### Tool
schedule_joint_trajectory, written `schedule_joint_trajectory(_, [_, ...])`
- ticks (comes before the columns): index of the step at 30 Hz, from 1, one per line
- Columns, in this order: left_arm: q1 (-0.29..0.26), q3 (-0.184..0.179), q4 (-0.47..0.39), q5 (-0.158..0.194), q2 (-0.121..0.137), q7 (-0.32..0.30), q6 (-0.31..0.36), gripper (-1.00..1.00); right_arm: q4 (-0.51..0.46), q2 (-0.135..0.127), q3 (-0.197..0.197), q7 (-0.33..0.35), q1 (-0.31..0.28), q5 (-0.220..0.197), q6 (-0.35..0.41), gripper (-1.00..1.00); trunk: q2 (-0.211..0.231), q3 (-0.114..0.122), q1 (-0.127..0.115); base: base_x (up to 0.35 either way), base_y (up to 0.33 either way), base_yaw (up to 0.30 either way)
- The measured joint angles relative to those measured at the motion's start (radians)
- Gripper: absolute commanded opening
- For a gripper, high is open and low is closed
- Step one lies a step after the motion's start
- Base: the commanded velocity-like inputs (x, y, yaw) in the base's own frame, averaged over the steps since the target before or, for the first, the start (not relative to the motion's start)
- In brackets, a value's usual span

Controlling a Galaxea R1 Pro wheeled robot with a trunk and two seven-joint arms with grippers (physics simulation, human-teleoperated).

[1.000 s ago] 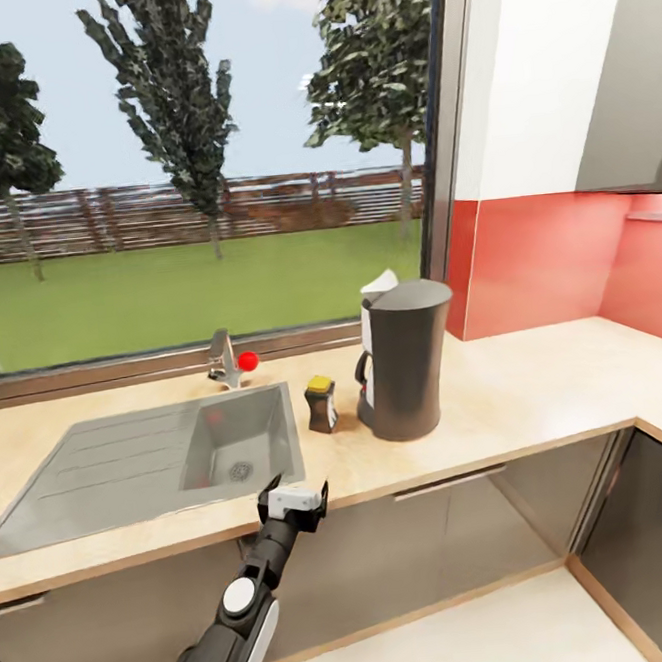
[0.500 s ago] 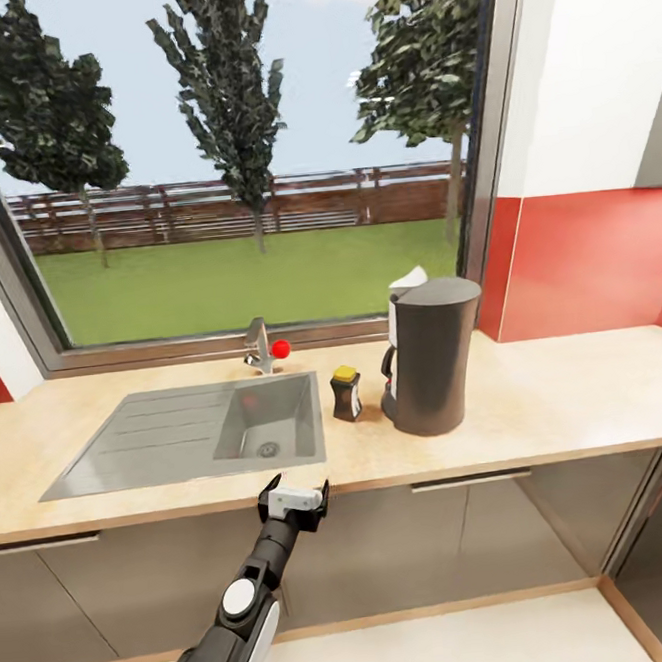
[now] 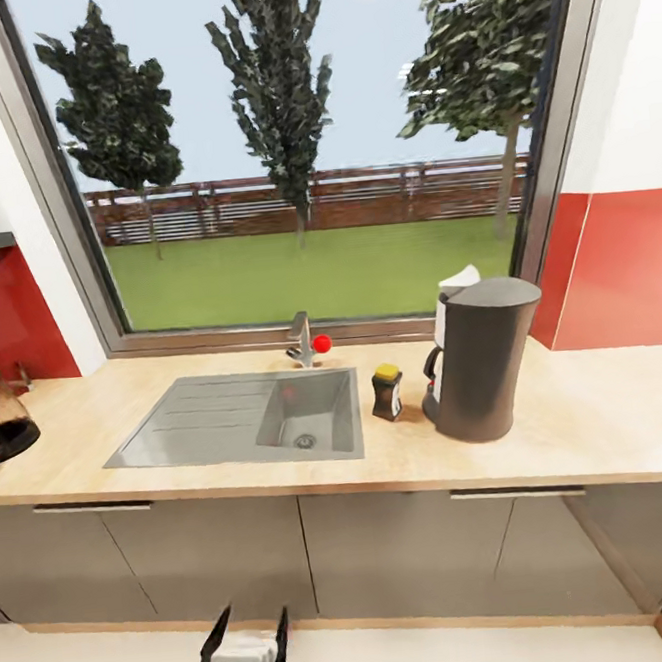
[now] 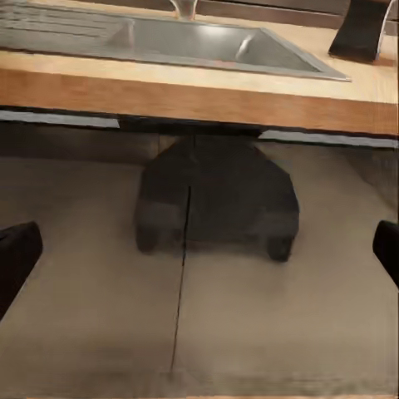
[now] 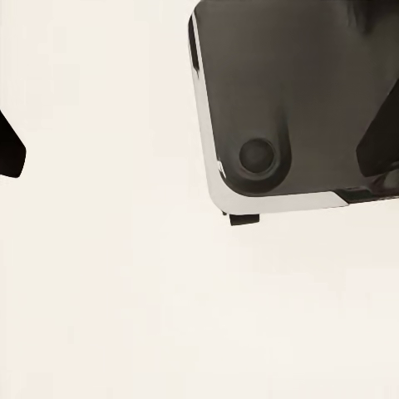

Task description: Set up a coffee station on the kitchen countertop: keep the coffee maker on the countertop, move the bottle of coffee from the kitchen shelf to the counter next to the coffee maker, place a paper coffee filter on top of the coffee maker, put the saucer next to the coffee maker with the coffee cup on the saucer, and place the electric kettle next to the coffee maker.

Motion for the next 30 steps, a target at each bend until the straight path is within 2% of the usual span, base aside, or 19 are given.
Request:
schedule_joint_trajectory(1, [0.013, 0.017, 0.01, -0.003, 0.003, -0.001, 0.001, 1.0, 0.0, 0.0, 0.0, 0.0, 0.0, 0.0, 0.0, 1.0, 0.0, 0.0, 0.0, 0.0, 0.0, 0.137])
schedule_joint_trajectory(3, [0.05, 0.085, 0.128, -0.005, 0.032, -0.001, 0.005, 1.0, 0.0, 0.0, 0.0, 0.0, 0.0, 0.0, 0.0, 1.0, 0.0, 0.0, 0.0, 0.0, 0.0, 0.063])
schedule_joint_trajectory(5, [0.055, 0.115, 0.222, -0.006, 0.05, 0.002, 0.006, 1.0, 0.0, 0.0, 0.0, 0.0, 0.0, 0.0, 0.0, 1.0, 0.0, 0.0, 0.0, 0.0, 0.0, 0.027])
schedule_joint_trajectory(6, [0.056, 0.147, 0.331, -0.005, 0.069, 0.011, 0.008, 1.0, 0.0, 0.0, 0.0, 0.0, 0.0, 0.0, 0.0, 1.0, 0.0, 0.0, 0.0, 0.0, 0.0, 0.012])
schedule_joint_trajectory(9, [0.054, 0.221, 0.591, -0.005, 0.103, 0.037, 0.016, 1.0, -0.001, 0.0, 0.0, 0.001, 0.0, 0.0, 0.0, 1.0, 0.0, 0.0, 0.0, 0.0, 0.0, 0.005])
schedule_joint_trajectory(11, [0.052, 0.238, 0.701, -0.006, 0.111, 0.044, 0.021, 1.0, -0.001, 0.0, 0.0, 0.002, 0.0, 0.0, 0.0, 1.0, 0.0, 0.0, 0.0, 0.0, 0.0, 0.001])
schedule_joint_trajectory(13, [0.052, 0.246, 0.76, -0.007, 0.115, 0.049, 0.035, 1.0, -0.002, 0.001, 0.0, 0.003, 0.0, 0.0, 0.0, 1.0, 0.0, 0.0, 0.0, 0.0, 0.0, 0.0])
schedule_joint_trajectory(15, [0.054, 0.247, 0.779, -0.008, 0.118, 0.051, 0.091, 1.0, -0.001, 0.002, 0.001, 0.004, 0.0, 0.0, 0.0, 1.0, 0.0, 0.0, 0.0, 0.0, 0.0, 0.0])
schedule_joint_trajectory(19, [0.053, 0.248, 0.79, -0.008, 0.144, 0.053, 0.307, 1.0, 0.0, 0.003, 0.001, 0.005, 0.0, 0.0, 0.0, 1.0, 0.0, 0.0, 0.0, 0.0, 0.0, 0.0])
schedule_joint_trajectory(21, [0.052, 0.248, 0.791, -0.009, 0.158, 0.053, 0.393, 1.0, 0.0, 0.003, 0.001, 0.004, 0.0, -0.001, 0.0, 1.0, 0.0, 0.0, 0.0, 0.0, 0.0, 0.0])
schedule_joint_trajectory(25, [0.051, 0.247, 0.793, -0.009, 0.168, 0.053, 0.457, 1.0, 0.0, 0.003, -0.001, 0.004, 0.0, -0.003, 0.001, 1.0, 0.0, 0.0, 0.0, 0.0, 0.0, 0.0])
schedule_joint_trajectory(30, [0.052, 0.249, 0.794, -0.007, 0.167, 0.056, 0.455, 1.0, 0.002, 0.003, 0.001, 0.006, 0.0, -0.001, 0.002, 1.0, 0.0, 0.0, 0.0, 0.0, 0.0, 0.007])
